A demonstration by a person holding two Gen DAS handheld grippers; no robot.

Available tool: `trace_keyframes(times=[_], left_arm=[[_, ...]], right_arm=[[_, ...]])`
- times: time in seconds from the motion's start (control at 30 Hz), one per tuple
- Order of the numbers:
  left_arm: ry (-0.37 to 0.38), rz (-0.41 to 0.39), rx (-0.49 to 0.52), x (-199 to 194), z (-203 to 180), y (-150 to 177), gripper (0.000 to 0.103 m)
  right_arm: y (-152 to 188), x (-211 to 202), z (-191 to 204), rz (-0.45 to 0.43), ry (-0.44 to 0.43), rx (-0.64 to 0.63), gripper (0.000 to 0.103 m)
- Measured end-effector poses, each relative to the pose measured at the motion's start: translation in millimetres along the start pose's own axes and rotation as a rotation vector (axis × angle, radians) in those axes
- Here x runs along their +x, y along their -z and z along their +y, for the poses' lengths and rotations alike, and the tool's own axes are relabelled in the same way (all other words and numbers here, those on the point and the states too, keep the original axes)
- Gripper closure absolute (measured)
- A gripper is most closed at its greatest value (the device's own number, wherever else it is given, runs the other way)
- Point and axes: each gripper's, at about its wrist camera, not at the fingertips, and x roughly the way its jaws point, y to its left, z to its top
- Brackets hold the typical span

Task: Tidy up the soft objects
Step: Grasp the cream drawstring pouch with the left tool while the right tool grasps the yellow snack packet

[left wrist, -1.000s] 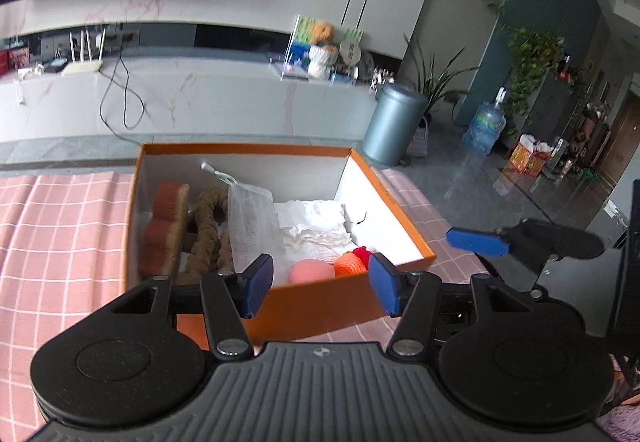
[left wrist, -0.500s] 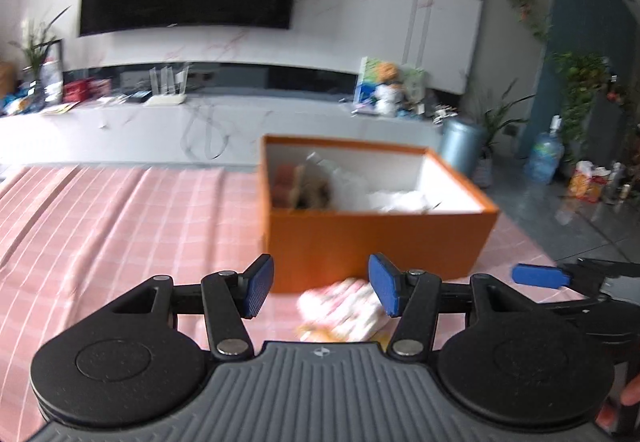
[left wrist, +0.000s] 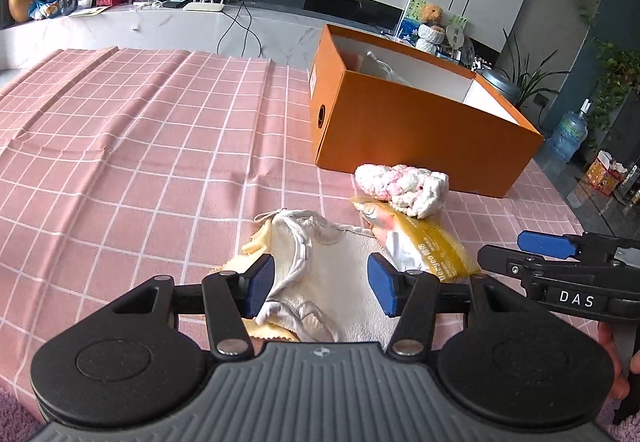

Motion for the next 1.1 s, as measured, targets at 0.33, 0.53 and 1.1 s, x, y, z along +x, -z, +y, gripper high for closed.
trace_keyframes(times=[0.33,0.53,1.1], left_arm=[[-0.025,0.028,0.047,18,-4,4,0.041],[-0.042,0.054,0.062,38,-4,5,0.056],[0.02,-0.028,0.057,20,-11,-5,0.094]], right_arm=[[-12,16,20,0.027,-0.049,-0.066,0.04],[-10,31,20,0.082,-0.071,-0.062,0.039],[-12,41,6,0.13,-0.112,0.015,0.06]])
